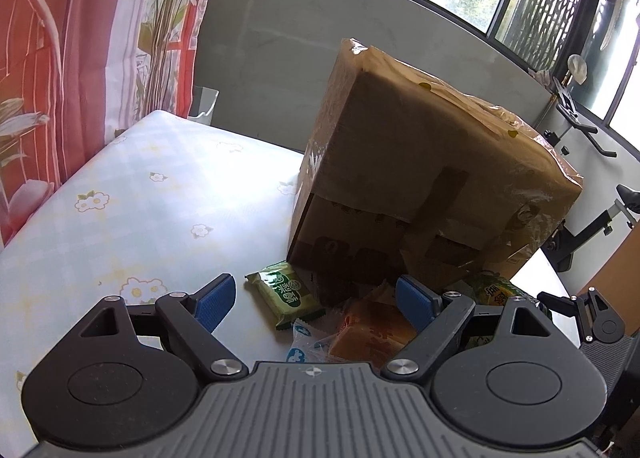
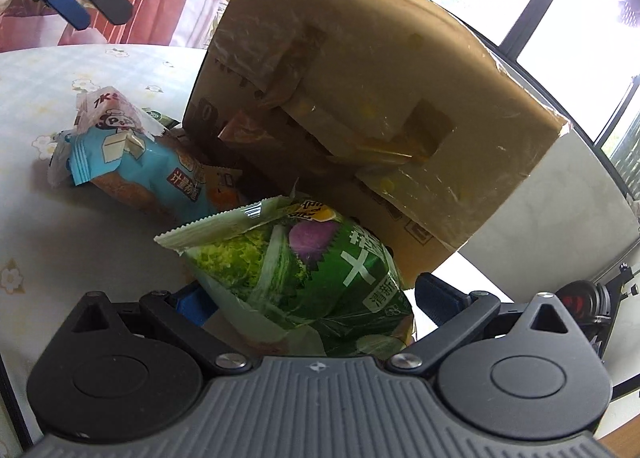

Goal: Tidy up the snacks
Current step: 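Lower both open tools to the snacks beside the box, then grasp the bread packet with the left tool while the right tool grasps the green chip bag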

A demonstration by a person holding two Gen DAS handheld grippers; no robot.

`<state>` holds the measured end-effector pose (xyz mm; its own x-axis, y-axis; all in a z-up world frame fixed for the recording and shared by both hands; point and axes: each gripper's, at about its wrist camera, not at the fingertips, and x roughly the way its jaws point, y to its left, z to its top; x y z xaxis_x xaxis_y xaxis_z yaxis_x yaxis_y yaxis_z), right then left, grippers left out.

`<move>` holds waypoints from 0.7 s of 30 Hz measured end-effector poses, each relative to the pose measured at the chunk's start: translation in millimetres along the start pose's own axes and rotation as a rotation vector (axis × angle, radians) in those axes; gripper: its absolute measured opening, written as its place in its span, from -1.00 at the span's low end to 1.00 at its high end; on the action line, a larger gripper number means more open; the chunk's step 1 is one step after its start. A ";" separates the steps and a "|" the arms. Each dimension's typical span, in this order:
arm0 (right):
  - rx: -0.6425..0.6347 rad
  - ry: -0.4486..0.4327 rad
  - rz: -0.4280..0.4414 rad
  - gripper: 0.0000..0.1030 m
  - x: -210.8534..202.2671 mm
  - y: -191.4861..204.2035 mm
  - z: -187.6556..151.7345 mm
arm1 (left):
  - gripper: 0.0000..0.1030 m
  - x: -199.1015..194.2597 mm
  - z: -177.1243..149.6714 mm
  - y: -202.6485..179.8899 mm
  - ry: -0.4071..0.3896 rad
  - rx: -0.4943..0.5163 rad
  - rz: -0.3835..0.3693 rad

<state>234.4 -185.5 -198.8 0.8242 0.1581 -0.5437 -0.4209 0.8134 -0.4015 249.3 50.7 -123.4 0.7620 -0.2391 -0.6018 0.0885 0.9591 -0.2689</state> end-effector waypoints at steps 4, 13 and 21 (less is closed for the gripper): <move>0.132 0.016 0.045 0.98 5.1 -11.0 -0.2 | 0.73 0.7 -2.9 -4.3 0.010 0.018 -0.021; 0.271 -0.021 0.055 0.61 -19.7 -19.0 -5.3 | 0.73 17.2 -10.6 -28.8 0.078 0.128 -0.075; 0.407 -0.048 0.108 0.53 -40.3 -28.9 -6.3 | 0.73 51.0 -14.9 -56.3 0.159 0.253 -0.100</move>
<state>211.0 -218.9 -170.0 0.8043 0.2723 -0.5281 -0.3295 0.9440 -0.0151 273.6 -17.8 -150.2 0.6330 -0.3361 -0.6974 0.3302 0.9320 -0.1494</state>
